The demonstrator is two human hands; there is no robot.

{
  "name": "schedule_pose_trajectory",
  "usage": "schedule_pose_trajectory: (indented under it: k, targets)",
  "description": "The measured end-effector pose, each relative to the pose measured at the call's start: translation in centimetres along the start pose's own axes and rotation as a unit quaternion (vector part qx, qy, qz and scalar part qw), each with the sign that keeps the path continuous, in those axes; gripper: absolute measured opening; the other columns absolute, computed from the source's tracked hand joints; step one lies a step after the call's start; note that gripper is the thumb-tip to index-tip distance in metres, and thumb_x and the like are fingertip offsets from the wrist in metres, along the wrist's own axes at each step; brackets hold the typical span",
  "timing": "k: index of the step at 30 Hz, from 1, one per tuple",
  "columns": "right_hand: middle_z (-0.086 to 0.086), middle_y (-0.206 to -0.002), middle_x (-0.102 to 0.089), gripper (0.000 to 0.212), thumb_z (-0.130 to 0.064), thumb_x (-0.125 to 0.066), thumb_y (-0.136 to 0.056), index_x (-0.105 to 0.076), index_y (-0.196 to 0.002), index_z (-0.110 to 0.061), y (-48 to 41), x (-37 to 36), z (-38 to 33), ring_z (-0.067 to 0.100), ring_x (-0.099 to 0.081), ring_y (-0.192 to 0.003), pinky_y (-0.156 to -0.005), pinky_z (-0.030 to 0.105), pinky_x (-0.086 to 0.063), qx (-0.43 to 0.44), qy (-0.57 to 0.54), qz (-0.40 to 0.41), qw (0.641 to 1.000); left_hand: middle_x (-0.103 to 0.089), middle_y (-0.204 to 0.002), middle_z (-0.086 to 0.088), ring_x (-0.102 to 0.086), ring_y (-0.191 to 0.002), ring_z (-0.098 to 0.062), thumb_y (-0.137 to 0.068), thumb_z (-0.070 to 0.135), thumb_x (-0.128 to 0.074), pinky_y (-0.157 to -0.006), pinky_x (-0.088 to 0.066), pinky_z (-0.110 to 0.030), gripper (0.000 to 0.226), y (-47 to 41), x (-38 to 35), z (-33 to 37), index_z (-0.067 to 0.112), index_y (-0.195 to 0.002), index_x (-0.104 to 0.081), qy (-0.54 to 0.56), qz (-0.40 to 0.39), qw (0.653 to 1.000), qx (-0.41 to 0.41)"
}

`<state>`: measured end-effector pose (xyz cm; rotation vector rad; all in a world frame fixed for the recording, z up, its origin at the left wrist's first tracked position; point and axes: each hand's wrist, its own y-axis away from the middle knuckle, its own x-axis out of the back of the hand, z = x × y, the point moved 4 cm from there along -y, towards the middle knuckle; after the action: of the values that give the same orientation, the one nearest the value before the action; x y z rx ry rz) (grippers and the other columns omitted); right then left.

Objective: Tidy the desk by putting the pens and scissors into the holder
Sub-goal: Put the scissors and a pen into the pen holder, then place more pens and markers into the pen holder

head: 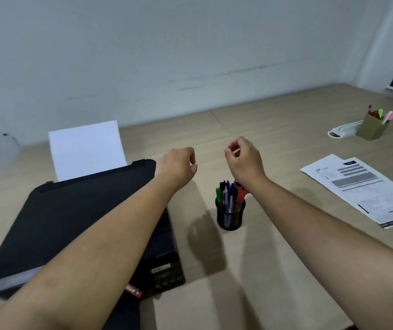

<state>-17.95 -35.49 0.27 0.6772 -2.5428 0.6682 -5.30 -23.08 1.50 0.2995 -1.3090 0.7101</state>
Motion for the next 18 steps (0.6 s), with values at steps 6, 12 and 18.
schedule_pose_trajectory:
  k: [6, 12, 18]
  targets:
    - [-0.001, -0.05, -0.058, 0.024, -0.02, -0.057, -0.084, -0.055, -0.061, -0.012, 9.9, -7.6, -11.1, 0.01, -0.05, -0.033, -0.035, 0.014, -0.035, 0.023, -0.164, -0.228, 0.959, -0.063, -0.074, 0.005, -0.058, -0.07, -0.02, -0.079, 0.033, -0.053, -0.059, -0.041, -0.028, 0.01, 10.0, 8.0, -9.1, 0.025, -0.076, -0.058, 0.011, 0.088, 0.993, 0.076]
    - [-0.003, -0.046, -0.06, 0.024, -0.024, -0.057, -0.079, -0.056, -0.056, -0.017, 23.6, -17.2, -15.6, 0.009, -0.054, -0.034, -0.036, 0.015, -0.038, 0.065, -0.08, -0.422, 0.901, -0.067, -0.075, 0.0, -0.064, -0.077, -0.026, -0.077, 0.035, -0.057, -0.062, -0.041, -0.027, 0.014, 24.2, 7.2, -20.4, 0.025, -0.068, -0.056, -0.016, 0.024, 0.985, 0.167]
    - [0.005, -0.108, -0.065, 0.02, -0.021, -0.054, -0.084, -0.067, -0.099, -0.017, 27.9, -21.9, -10.8, 0.024, -0.063, -0.1, -0.085, 0.029, -0.051, 0.079, 0.168, -0.422, 0.887, -0.068, -0.108, 0.0, -0.064, -0.102, -0.026, -0.08, 0.025, -0.055, -0.085, -0.052, -0.033, 0.025, 30.7, -0.2, -23.6, 0.026, -0.102, -0.065, -0.009, -0.122, 0.981, 0.153]
